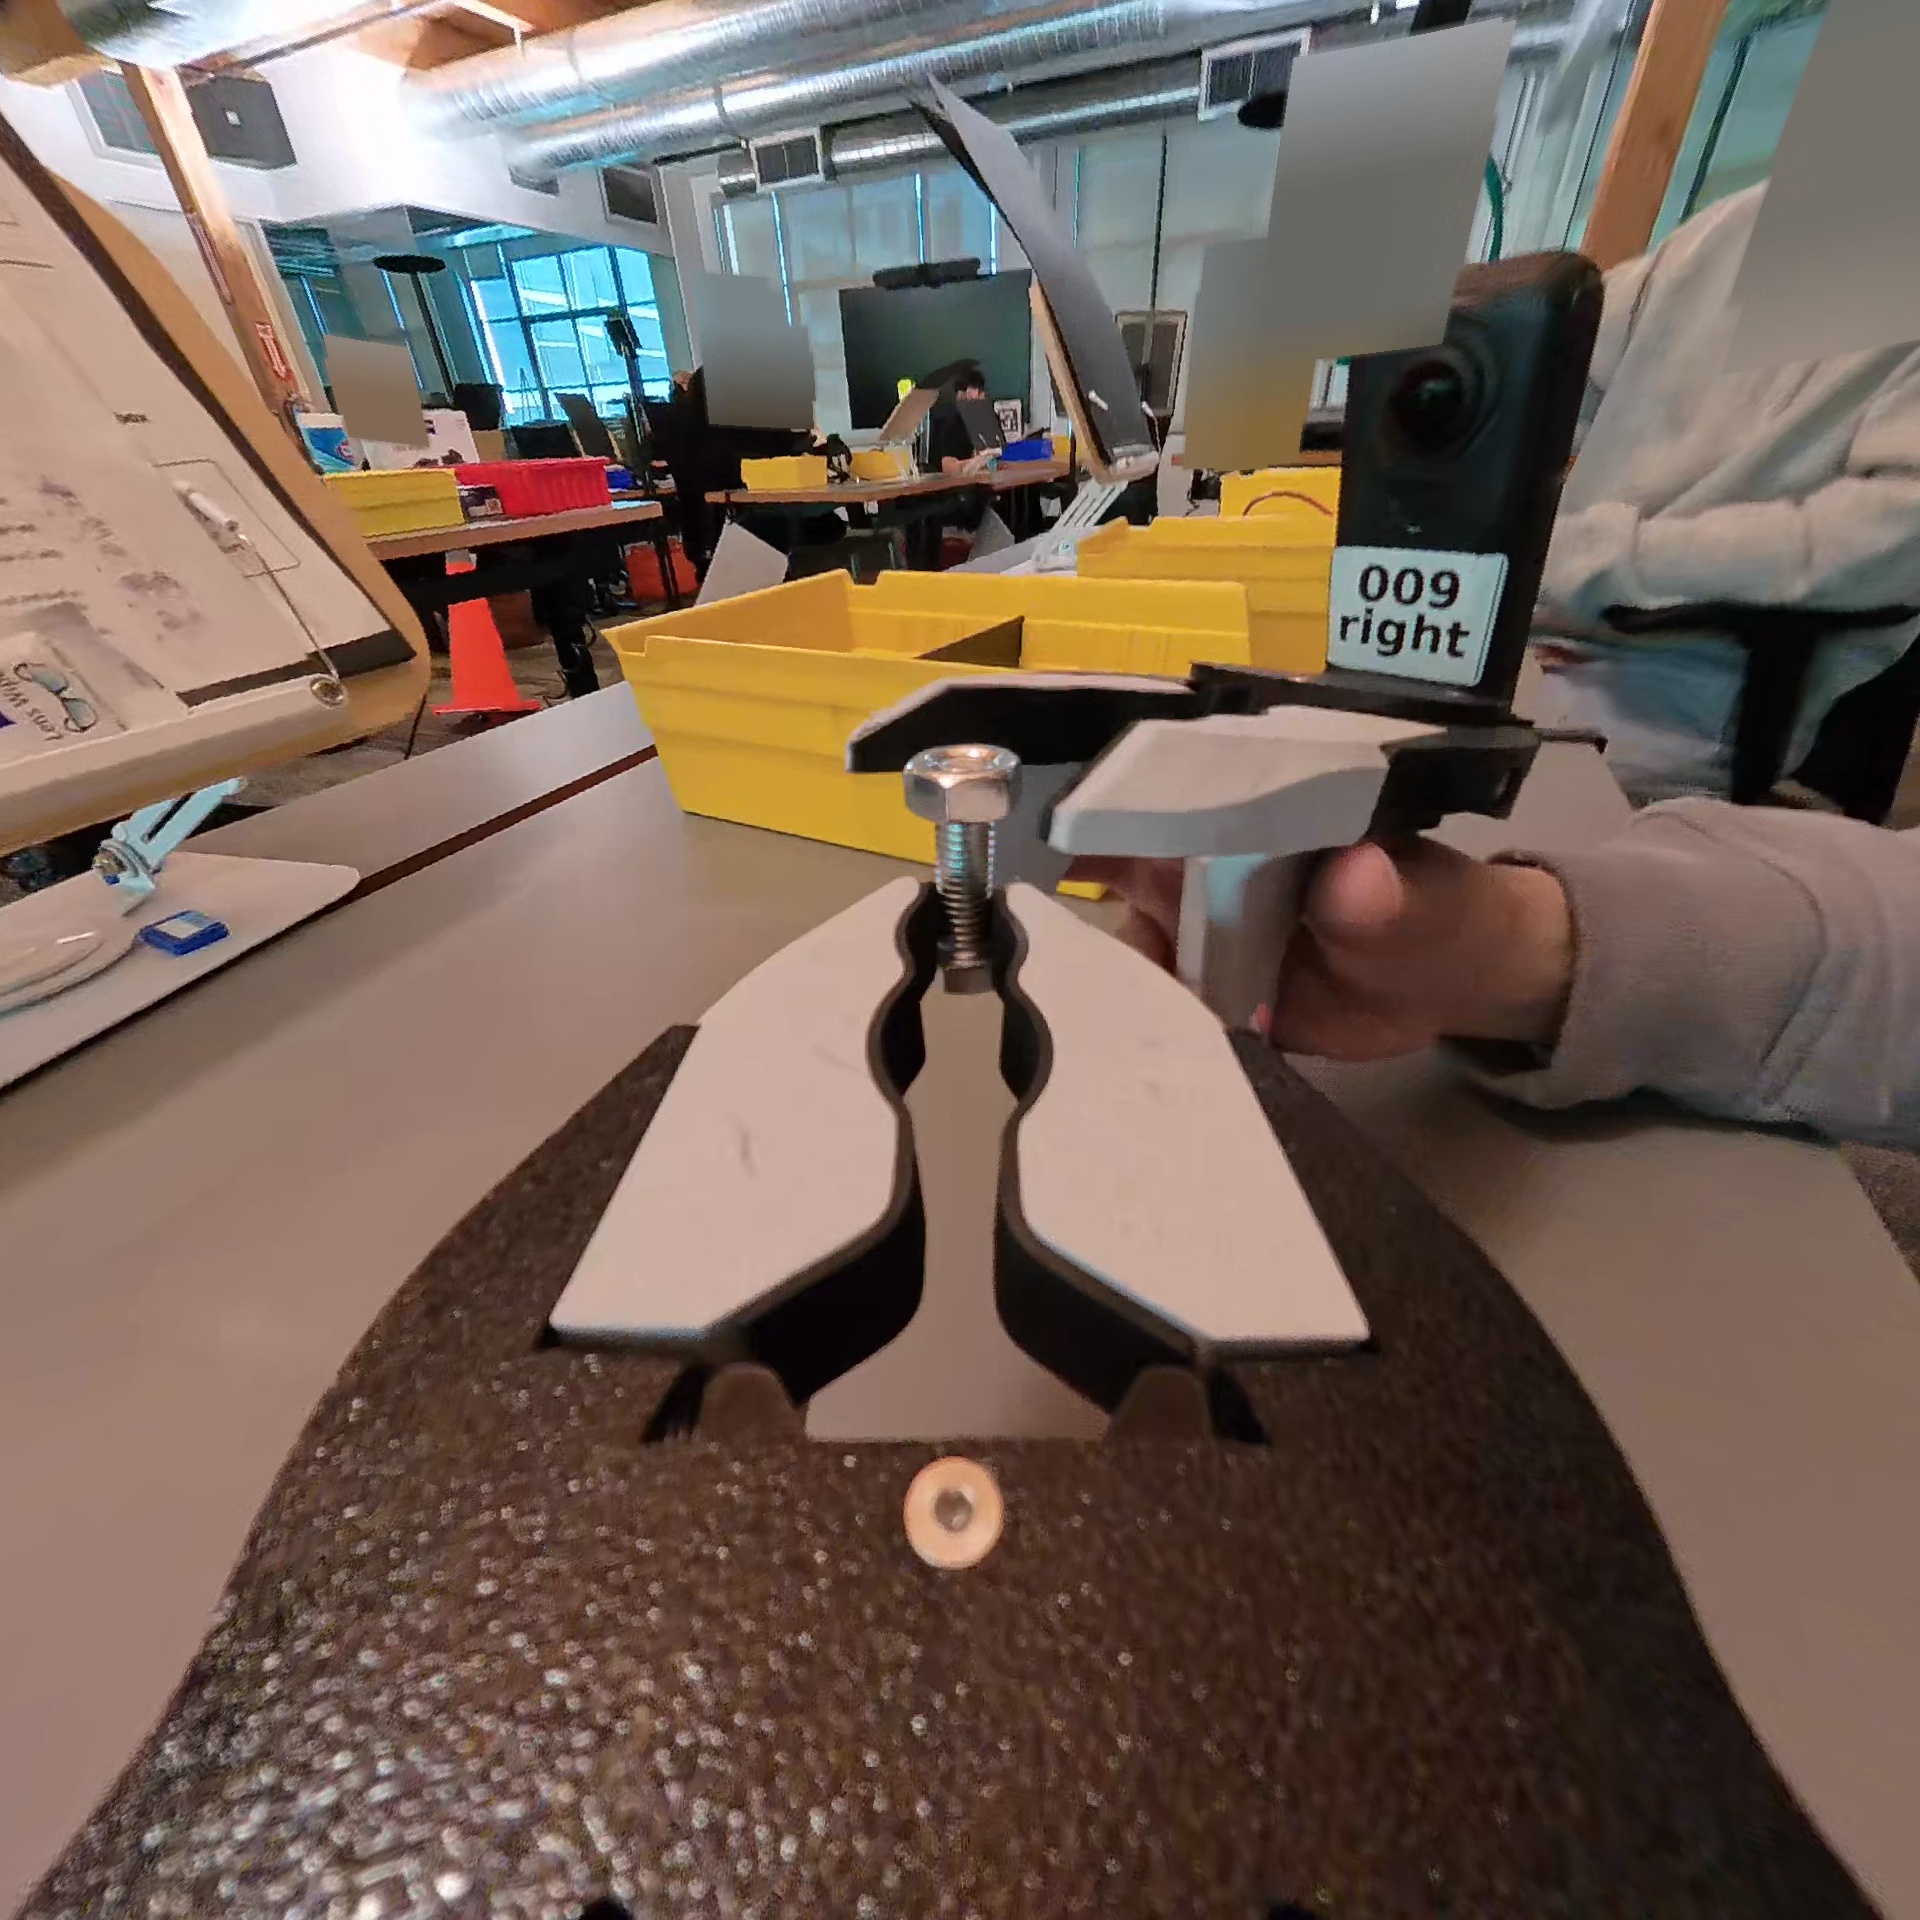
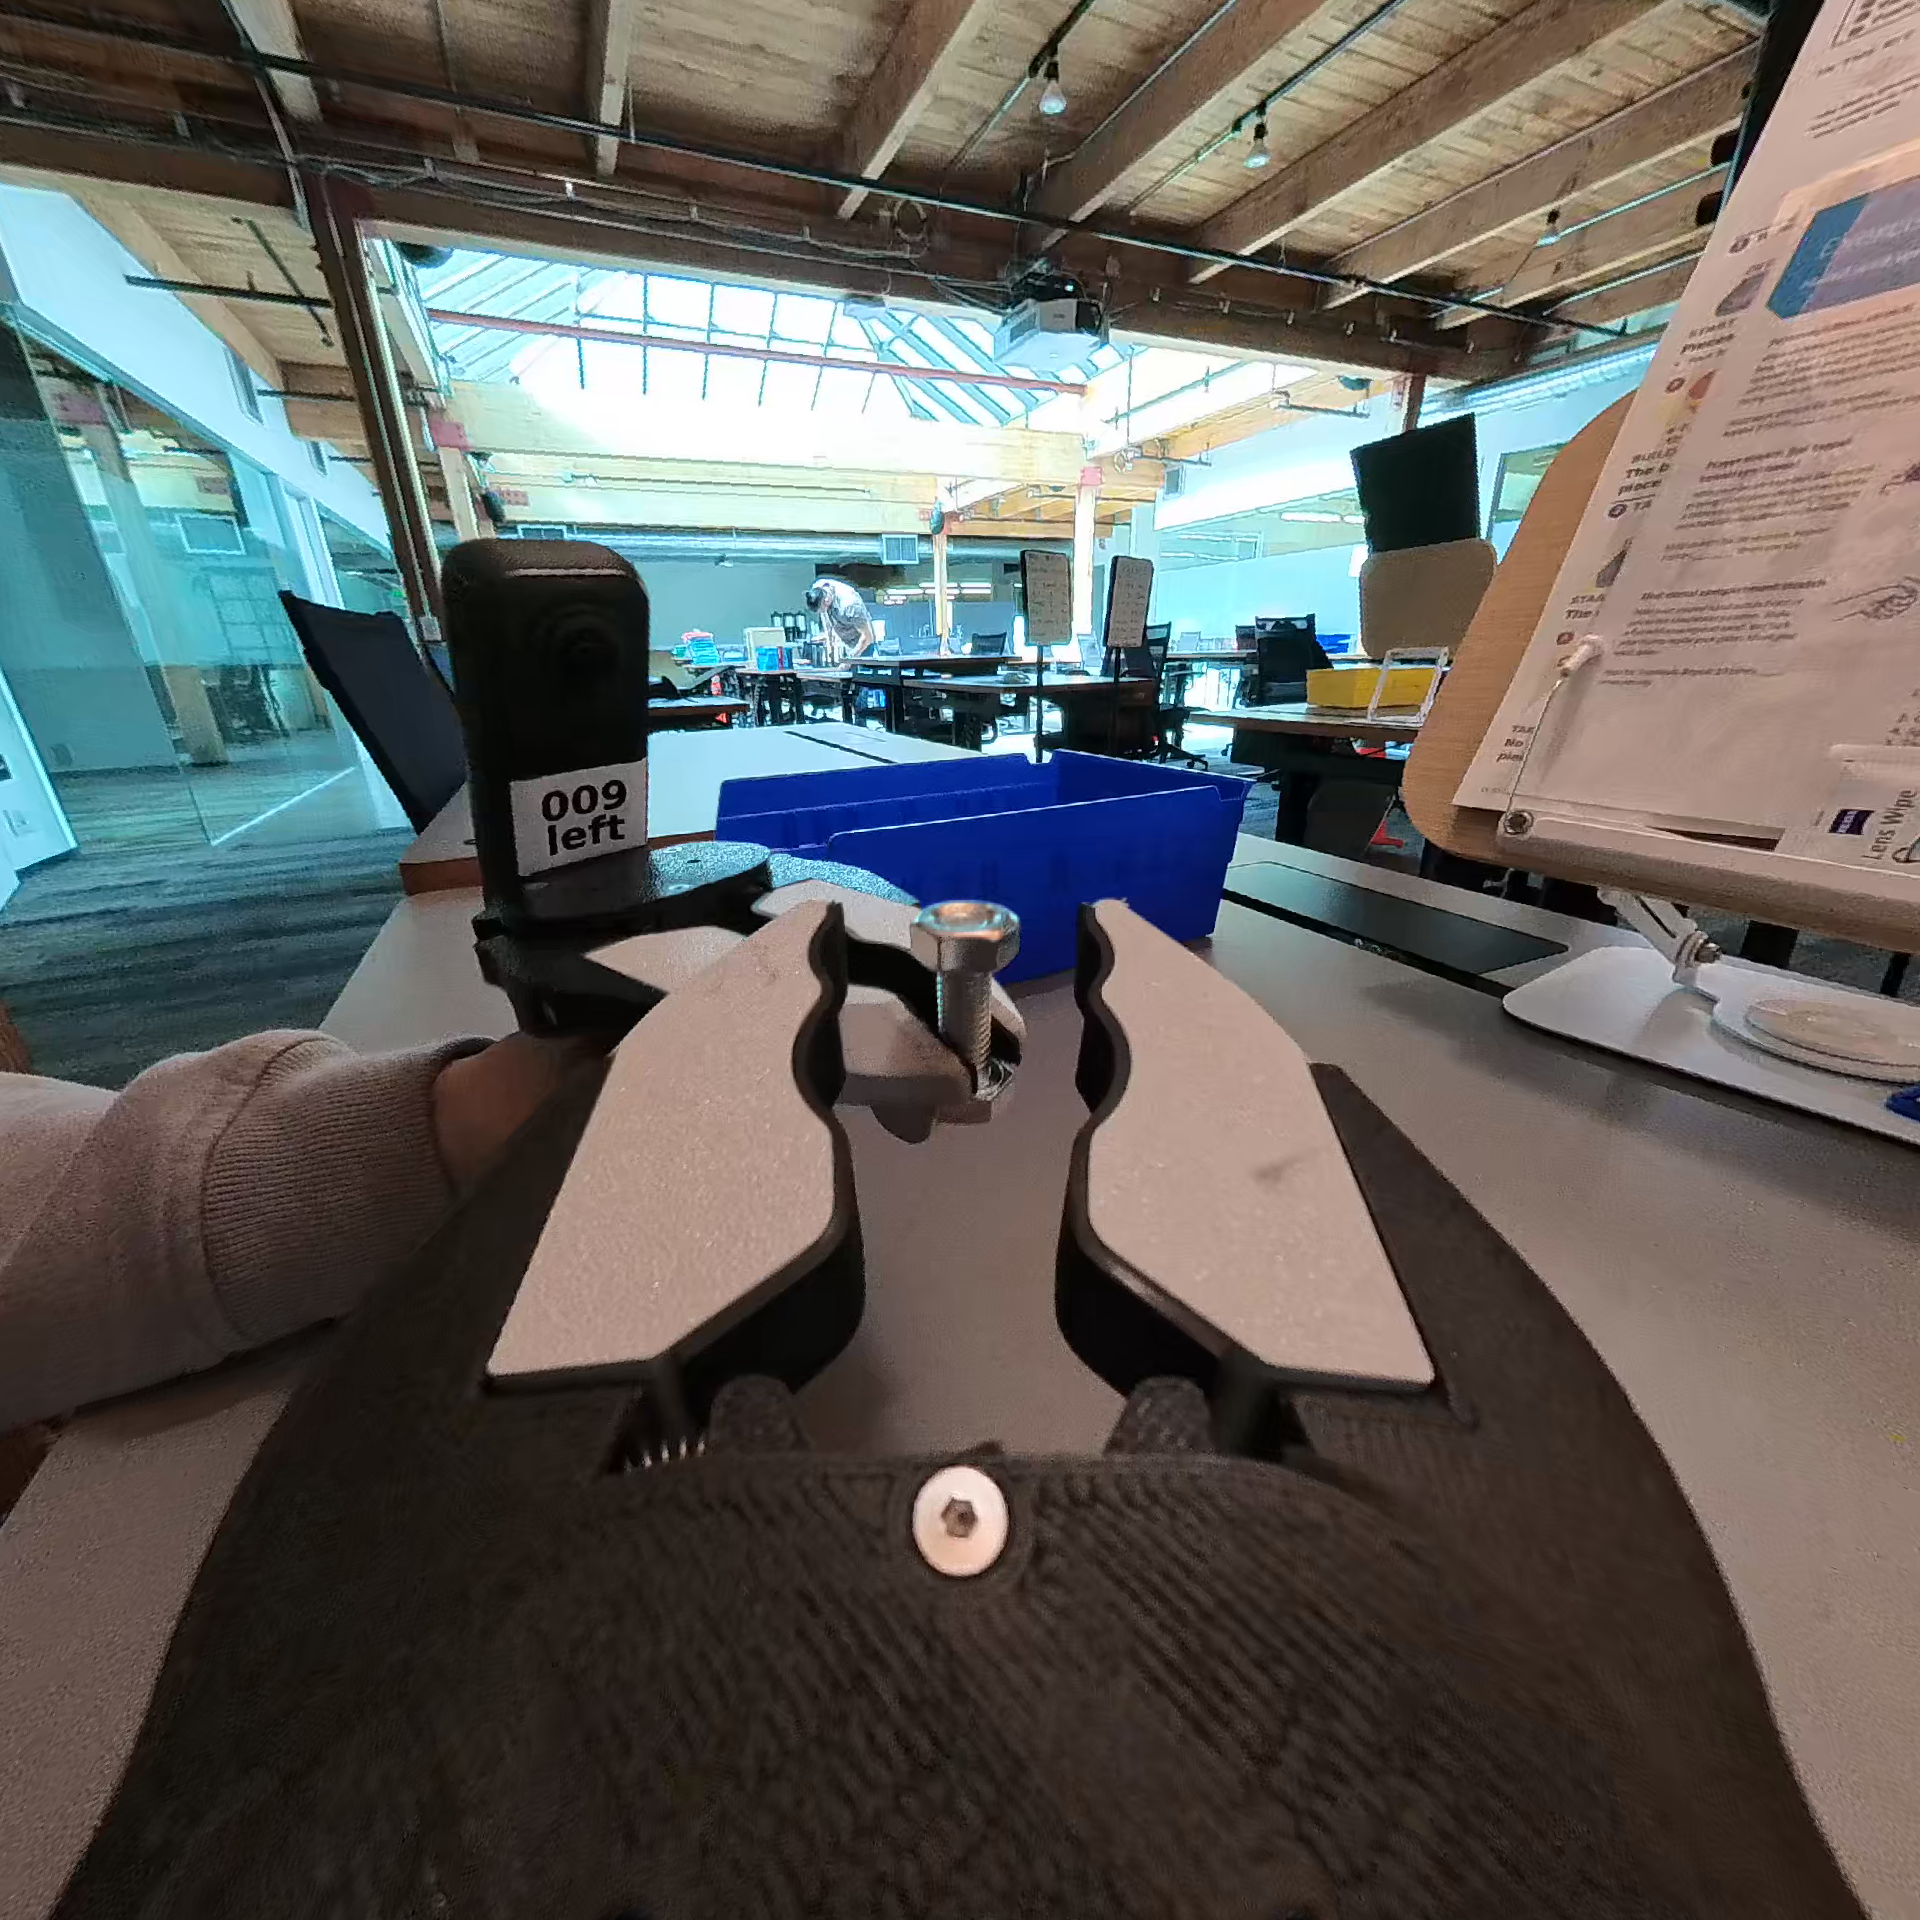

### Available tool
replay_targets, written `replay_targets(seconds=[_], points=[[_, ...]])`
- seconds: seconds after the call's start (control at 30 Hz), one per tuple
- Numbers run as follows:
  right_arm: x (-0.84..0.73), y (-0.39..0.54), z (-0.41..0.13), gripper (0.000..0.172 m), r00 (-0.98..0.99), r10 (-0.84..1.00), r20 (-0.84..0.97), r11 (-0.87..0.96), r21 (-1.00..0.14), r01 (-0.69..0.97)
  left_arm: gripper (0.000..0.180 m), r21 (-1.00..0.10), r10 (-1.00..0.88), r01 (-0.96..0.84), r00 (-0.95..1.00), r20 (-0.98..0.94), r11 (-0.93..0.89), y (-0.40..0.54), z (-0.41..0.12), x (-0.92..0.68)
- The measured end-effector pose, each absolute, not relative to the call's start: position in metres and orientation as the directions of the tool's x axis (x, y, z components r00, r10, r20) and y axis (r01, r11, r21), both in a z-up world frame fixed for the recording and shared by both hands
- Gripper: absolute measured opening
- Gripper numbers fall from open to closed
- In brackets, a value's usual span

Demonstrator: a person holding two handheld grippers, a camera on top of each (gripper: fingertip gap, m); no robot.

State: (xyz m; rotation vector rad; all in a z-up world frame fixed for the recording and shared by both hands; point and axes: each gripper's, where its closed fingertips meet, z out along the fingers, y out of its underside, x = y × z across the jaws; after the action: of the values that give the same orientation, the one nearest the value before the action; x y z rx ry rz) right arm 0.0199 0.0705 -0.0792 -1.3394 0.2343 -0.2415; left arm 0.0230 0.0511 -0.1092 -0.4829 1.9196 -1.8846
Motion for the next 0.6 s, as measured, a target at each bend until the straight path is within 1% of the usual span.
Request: replay_targets(seconds=[0.13, 0.2, 0.27, 0.3, 0.33, 0.4, 0.5, 0.6], points=[[0.026, 0.066, -0.079, 0.035, 0.944, -0.322, -0.069, 0.233, -0.973, 0.008, 0.009, -0.997, -0.503, 0.051, -0.861, -0.074, 0.059, 0.046, -0.112, 0.021], [0.03, 0.064, -0.081, 0.039, 0.94, -0.328, -0.098, 0.233, -0.972, -0.019, 0.009, -0.997, -0.517, 0.044, -0.853, -0.07, 0.061, 0.048, -0.112, 0.023], [0.035, 0.06, -0.079, 0.04, 0.932, -0.34, -0.128, 0.258, -0.965, -0.038, 0.009, -0.999, -0.554, 0.032, -0.832, -0.031, 0.008, 0.058, -0.107, 0.028], [0.04, 0.055, -0.079, 0.027, 0.921, -0.36, -0.152, 0.274, -0.96, -0.051, 0.009, -0.999, -0.566, 0.03, -0.824, -0.001, -0.042, 0.064, -0.101, 0.03], [0.047, 0.05, -0.081, 0.017, 0.904, -0.39, -0.174, 0.281, -0.958, -0.063, 0.009, -0.995, -0.57, 0.033, -0.822, 0.025, -0.091, 0.069, -0.095, 0.031], [0.053, 0.043, -0.081, 0.036, 0.893, -0.402, -0.204, 0.299, -0.951, -0.083, 0.009, -0.993, -0.58, 0.026, -0.813, 0.046, -0.115, 0.076, -0.094, 0.033], [0.036, 0.052, -0.074, 0.038, 0.937, -0.316, -0.151, 0.306, -0.951, -0.05, 0.009, -0.997, -0.58, 0.015, -0.814, 0.031, -0.074, 0.071, -0.099, 0.033], [0.025, 0.062, -0.072, 0.04, 0.947, -0.313, -0.071, 0.276, -0.961, 0.019, 0.009, -0.999, -0.577, 0.032, -0.816, -0.025, -0.003, 0.061, -0.105, 0.031]])
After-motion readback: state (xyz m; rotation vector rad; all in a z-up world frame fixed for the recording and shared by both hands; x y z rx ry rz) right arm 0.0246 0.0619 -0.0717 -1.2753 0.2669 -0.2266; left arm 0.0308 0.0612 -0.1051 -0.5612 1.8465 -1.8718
